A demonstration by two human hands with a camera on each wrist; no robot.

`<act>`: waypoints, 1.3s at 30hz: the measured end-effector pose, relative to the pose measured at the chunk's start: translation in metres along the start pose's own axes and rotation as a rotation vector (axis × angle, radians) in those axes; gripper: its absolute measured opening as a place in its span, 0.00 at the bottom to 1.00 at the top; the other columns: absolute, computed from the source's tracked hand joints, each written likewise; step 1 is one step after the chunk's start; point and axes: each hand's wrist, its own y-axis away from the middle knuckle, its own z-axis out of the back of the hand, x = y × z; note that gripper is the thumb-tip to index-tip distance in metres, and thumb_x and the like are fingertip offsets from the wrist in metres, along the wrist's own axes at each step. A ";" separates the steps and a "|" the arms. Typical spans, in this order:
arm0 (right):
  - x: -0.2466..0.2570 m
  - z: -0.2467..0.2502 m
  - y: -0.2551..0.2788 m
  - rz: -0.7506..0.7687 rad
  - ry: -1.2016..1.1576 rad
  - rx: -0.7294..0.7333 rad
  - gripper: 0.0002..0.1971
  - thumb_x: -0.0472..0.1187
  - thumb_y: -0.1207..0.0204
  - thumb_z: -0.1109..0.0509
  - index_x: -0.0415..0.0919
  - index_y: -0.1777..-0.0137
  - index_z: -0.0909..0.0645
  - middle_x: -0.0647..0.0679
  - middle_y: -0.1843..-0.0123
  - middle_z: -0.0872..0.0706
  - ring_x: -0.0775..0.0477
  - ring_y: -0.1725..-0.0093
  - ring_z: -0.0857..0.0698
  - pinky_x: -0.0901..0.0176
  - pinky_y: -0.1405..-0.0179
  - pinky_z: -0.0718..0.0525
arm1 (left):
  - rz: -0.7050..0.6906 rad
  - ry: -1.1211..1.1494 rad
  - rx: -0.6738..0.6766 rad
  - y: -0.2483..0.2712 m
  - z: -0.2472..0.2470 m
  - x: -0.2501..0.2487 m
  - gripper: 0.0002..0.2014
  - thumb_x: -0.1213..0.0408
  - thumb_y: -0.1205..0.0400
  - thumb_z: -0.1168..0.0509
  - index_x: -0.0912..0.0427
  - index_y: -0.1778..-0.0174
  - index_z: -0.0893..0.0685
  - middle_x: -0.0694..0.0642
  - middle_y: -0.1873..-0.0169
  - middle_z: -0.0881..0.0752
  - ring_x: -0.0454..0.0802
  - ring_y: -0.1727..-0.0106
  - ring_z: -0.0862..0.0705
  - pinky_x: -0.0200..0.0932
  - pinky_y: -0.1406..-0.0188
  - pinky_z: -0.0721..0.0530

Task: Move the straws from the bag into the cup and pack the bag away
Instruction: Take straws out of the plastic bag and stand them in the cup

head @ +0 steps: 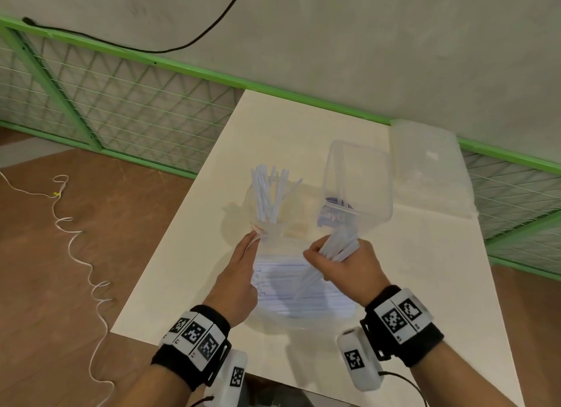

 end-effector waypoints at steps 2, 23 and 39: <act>0.006 0.004 -0.001 0.041 -0.032 -0.007 0.04 0.39 0.30 0.20 0.43 0.64 0.11 0.54 0.64 0.09 0.56 0.63 0.11 0.59 0.59 0.11 | 0.006 -0.002 0.007 0.000 0.000 0.000 0.47 0.84 0.25 0.42 0.44 0.15 0.51 0.31 0.19 0.56 0.41 0.40 0.24 0.28 0.50 0.25; 0.130 0.036 -0.086 0.377 0.029 -0.160 0.04 0.42 0.32 0.21 0.45 0.65 0.12 0.51 0.64 0.09 0.51 0.64 0.09 0.48 0.59 0.09 | 0.003 0.042 0.004 0.001 0.002 0.001 0.48 0.83 0.25 0.43 0.38 0.16 0.52 0.28 0.19 0.57 0.45 0.33 0.23 0.38 0.39 0.18; 0.066 -0.021 -0.040 0.514 0.161 -0.088 0.14 0.27 0.31 0.36 0.45 0.57 0.16 0.55 0.60 0.13 0.61 0.63 0.19 0.73 0.58 0.23 | -0.016 0.040 0.014 -0.002 0.004 0.002 0.47 0.84 0.25 0.45 0.41 0.16 0.52 0.27 0.19 0.58 0.46 0.28 0.26 0.34 0.36 0.23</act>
